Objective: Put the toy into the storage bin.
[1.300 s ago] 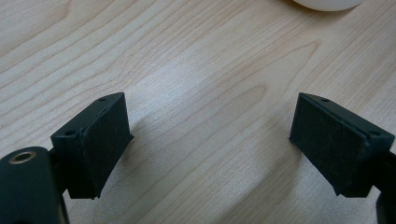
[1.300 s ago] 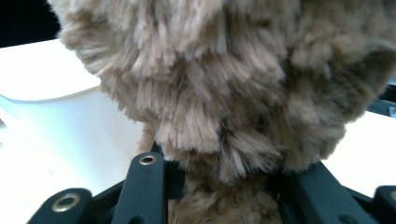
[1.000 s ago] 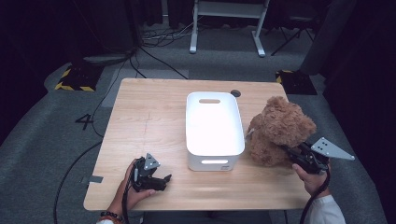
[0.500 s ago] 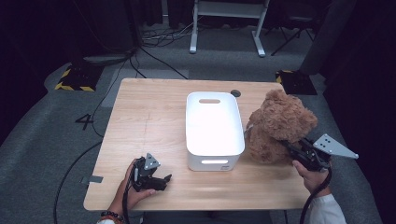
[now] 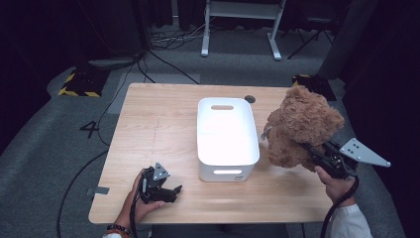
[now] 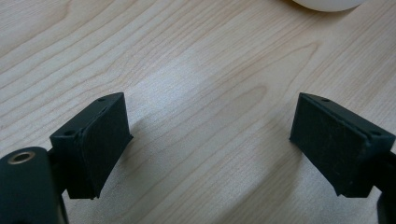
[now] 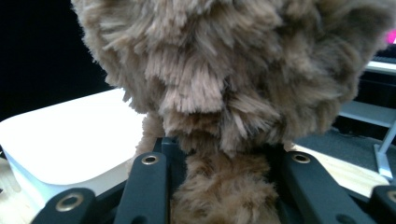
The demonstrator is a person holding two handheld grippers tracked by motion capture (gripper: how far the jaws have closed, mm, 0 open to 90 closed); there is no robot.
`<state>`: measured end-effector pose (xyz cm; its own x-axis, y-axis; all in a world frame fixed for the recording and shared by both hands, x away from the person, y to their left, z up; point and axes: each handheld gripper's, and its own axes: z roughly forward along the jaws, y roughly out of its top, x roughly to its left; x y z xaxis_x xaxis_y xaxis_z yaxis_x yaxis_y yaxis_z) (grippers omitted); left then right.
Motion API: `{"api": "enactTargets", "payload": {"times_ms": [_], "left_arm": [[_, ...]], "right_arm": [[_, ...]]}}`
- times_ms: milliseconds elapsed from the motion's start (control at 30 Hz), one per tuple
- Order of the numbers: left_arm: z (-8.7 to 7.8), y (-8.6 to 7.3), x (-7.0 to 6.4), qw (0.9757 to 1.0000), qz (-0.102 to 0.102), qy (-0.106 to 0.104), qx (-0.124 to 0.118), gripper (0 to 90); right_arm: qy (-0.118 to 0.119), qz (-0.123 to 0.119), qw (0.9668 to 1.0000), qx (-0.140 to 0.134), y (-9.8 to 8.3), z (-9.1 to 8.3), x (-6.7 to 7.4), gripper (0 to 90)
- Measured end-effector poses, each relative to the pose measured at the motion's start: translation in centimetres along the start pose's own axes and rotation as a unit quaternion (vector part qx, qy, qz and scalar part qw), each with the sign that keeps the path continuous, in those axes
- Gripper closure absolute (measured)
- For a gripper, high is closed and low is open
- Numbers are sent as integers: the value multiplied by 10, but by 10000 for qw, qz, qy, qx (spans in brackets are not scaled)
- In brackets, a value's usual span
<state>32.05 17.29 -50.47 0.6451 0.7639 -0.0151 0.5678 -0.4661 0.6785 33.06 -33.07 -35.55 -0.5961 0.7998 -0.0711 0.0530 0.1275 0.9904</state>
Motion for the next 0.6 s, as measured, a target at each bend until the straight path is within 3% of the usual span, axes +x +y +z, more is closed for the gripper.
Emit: {"api": "enactTargets", "payload": {"times_ms": [600], "left_arm": [[0, 0, 0, 10000, 3, -1, 5, 117]], "right_arm": [[140, -96, 9995, -257, 30, 13, 10, 661]]}}
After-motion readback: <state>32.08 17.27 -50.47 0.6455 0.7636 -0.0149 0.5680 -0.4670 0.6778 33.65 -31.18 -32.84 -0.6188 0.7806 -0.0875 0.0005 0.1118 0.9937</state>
